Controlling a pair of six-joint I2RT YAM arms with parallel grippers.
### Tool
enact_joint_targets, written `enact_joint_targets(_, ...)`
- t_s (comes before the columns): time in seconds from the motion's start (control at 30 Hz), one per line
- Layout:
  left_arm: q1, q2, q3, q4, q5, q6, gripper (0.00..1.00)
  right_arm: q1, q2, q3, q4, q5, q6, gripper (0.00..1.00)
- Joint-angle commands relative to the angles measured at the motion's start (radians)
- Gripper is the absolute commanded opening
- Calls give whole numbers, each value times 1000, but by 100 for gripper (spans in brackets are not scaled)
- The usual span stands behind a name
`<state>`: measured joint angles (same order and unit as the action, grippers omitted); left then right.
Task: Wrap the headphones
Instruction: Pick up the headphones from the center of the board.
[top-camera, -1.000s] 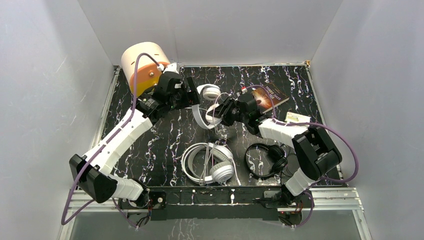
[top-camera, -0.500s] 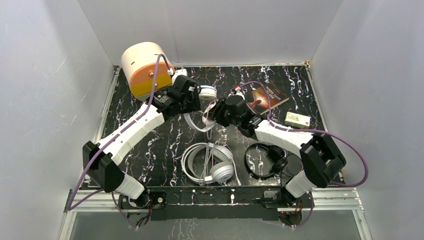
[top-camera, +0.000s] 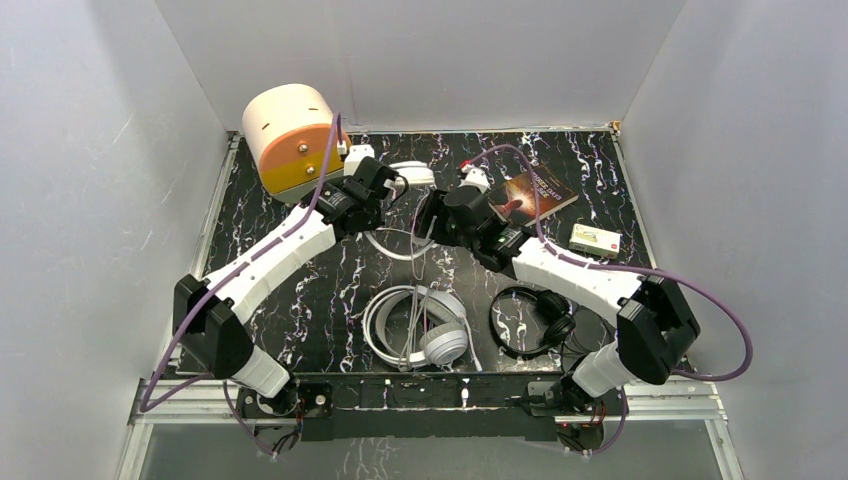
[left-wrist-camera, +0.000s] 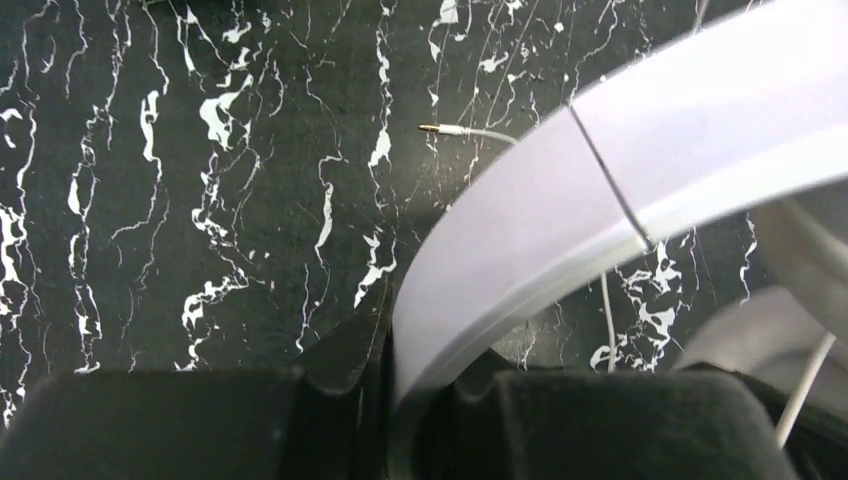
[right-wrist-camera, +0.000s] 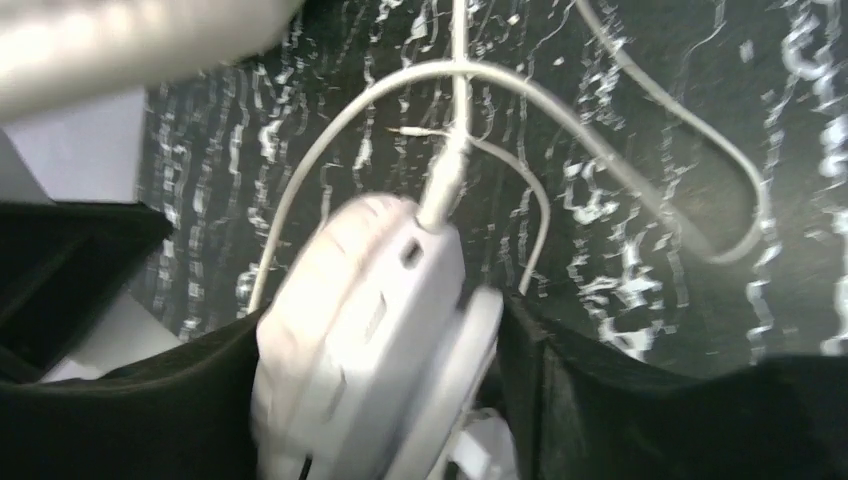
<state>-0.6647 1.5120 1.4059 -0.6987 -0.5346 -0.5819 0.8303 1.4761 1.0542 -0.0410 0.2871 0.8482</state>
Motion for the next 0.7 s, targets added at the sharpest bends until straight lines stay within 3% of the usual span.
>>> enact_joint_targets(0.0, 28, -4, 121, 6, -114, 23, 0, -83, -25, 49, -195, -1, -321, 83)
enact_joint_targets(0.03, 46, 4, 141, 9, -124, 31, 0, -108, -30, 32, -218, -18, -381, 92)
enact_joint_targets(0.1, 93, 23, 194, 11, -114, 51, 0, -146, -40, 4, -273, -66, -497, 98)
enact_joint_targets(0.27, 128, 74, 301, 31, -200, 164, 0, -249, -96, -111, -352, -195, -613, 99)
enact_joint_targets(0.4, 129, 76, 317, 95, -305, 315, 0, -350, -65, -70, -485, -244, -644, 99)
enact_joint_targets(0.53, 129, 55, 308, 136, -197, 429, 0, -354, -129, 18, -449, -673, -684, 99)
enact_joint_targets(0.67, 129, 51, 294, 71, -77, 312, 0, -353, -180, 74, -283, -950, -546, 99)
